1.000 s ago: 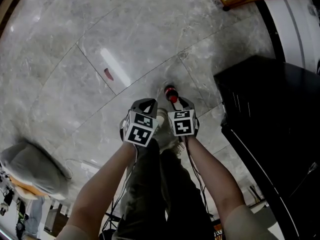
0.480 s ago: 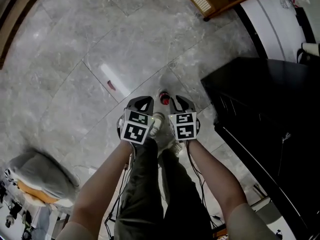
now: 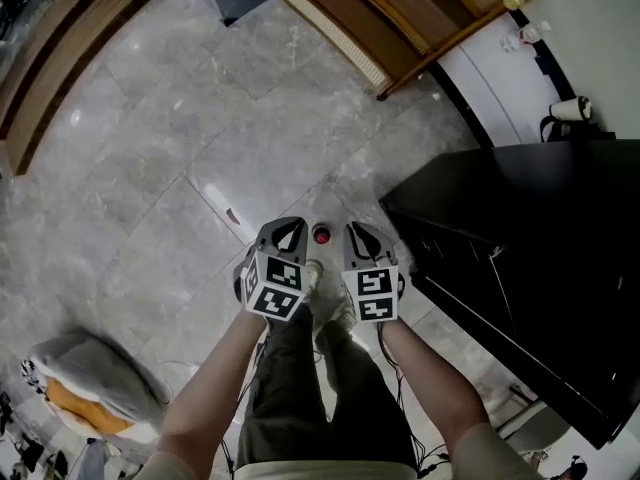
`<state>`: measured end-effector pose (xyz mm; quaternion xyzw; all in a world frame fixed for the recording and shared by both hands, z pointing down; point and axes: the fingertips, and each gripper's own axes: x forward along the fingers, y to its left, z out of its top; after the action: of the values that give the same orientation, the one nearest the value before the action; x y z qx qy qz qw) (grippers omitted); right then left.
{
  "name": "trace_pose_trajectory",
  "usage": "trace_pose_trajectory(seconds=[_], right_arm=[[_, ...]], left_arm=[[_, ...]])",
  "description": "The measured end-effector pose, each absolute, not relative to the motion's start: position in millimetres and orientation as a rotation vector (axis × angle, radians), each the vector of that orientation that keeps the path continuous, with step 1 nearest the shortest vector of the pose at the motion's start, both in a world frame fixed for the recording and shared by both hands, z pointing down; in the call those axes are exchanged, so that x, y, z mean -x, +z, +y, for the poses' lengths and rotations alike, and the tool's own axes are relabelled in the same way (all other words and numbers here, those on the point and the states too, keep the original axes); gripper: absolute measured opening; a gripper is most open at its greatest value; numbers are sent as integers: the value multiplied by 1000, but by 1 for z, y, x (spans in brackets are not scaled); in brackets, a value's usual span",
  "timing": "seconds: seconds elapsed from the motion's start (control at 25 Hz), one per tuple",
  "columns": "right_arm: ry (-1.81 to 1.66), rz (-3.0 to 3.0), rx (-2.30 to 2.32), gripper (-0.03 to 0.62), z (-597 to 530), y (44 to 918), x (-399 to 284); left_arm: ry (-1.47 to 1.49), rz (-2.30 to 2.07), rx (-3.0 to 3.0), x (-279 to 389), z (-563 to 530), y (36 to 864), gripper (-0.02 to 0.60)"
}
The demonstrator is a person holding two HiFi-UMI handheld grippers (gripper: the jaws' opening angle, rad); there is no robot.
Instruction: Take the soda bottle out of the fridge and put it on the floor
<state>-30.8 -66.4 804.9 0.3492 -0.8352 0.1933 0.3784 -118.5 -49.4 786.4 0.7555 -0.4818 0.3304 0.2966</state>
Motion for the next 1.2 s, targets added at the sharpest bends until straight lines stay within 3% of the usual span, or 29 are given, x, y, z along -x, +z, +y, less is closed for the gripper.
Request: trace_pose_trajectory(seconds=[0.48,0.72,1.2], right_arm=[[402,-2352,-1013,8,-87,564,38],[352,-2442,-1051,2,-84,452,25],[185,-2633,-1141,1,-75,250,-13]], left_arm=[[810,-1390,-2159,117,-75,583,6],[637,-1457,-2235,112,-81,463,6],[579,-1572,-2465,84,-83,273,6]])
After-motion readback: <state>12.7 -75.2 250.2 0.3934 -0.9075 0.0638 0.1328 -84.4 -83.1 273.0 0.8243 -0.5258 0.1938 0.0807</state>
